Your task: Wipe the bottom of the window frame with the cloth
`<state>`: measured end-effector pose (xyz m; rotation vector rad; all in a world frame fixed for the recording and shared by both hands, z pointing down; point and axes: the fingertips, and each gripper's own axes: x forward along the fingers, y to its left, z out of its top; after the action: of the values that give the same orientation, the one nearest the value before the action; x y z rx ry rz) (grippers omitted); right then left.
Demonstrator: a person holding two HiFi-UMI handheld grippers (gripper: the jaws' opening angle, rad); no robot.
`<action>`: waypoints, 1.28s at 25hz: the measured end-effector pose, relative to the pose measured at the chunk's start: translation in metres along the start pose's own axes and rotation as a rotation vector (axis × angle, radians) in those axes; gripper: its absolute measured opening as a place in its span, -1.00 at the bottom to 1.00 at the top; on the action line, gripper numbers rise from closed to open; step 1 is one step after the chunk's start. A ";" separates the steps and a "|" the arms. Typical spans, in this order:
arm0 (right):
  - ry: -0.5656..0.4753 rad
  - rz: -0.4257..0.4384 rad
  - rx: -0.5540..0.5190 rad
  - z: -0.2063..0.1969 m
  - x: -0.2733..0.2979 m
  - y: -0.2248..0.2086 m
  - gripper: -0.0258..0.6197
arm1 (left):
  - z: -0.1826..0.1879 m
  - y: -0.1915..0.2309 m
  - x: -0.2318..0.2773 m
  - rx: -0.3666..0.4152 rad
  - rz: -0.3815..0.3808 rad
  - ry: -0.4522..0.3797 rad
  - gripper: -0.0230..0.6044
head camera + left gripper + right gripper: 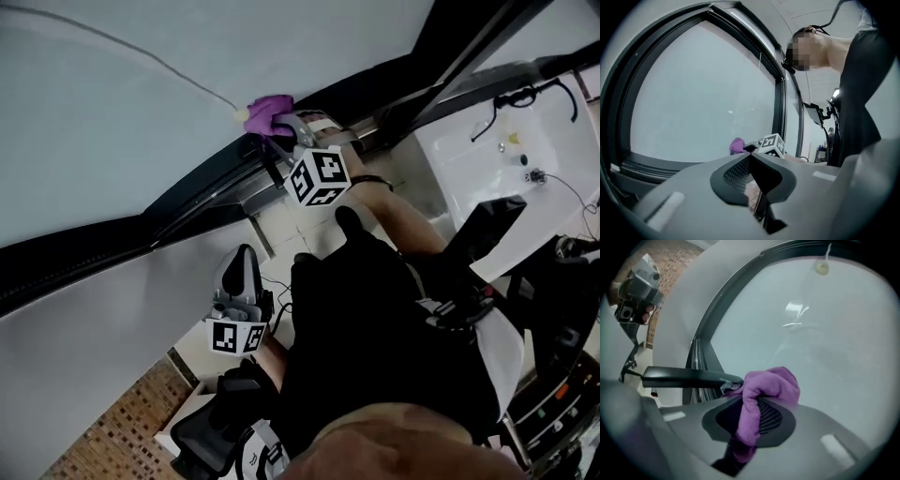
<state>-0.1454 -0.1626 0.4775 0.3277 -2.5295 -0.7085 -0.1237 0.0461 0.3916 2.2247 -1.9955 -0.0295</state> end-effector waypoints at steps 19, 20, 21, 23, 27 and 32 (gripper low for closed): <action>0.245 -0.039 -0.115 -0.042 0.009 -0.016 -0.75 | 0.007 0.015 0.044 0.010 -0.112 -0.049 -0.92; 0.256 -0.036 -0.122 -0.046 0.009 -0.015 -0.75 | 0.005 0.018 0.043 0.003 -0.107 -0.048 -0.92; 0.264 -0.033 -0.131 -0.050 0.008 -0.014 -0.75 | 0.002 0.019 0.043 -0.005 -0.103 -0.045 -0.92; 0.281 -0.039 -0.148 -0.058 0.000 -0.018 -0.75 | 0.000 0.018 0.043 -0.015 -0.106 -0.038 -0.92; 0.380 -0.097 -0.142 -0.082 -0.028 -0.050 -0.75 | 0.009 0.016 0.039 -0.022 -0.141 -0.040 -0.92; 0.552 -0.182 -0.105 -0.152 -0.064 -0.102 -0.75 | 0.003 0.011 0.044 -0.025 -0.172 -0.041 -0.92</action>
<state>-0.0028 -0.2903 0.5109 0.6267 -1.9506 -0.7003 -0.1299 0.0009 0.3939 2.3912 -1.8067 -0.1194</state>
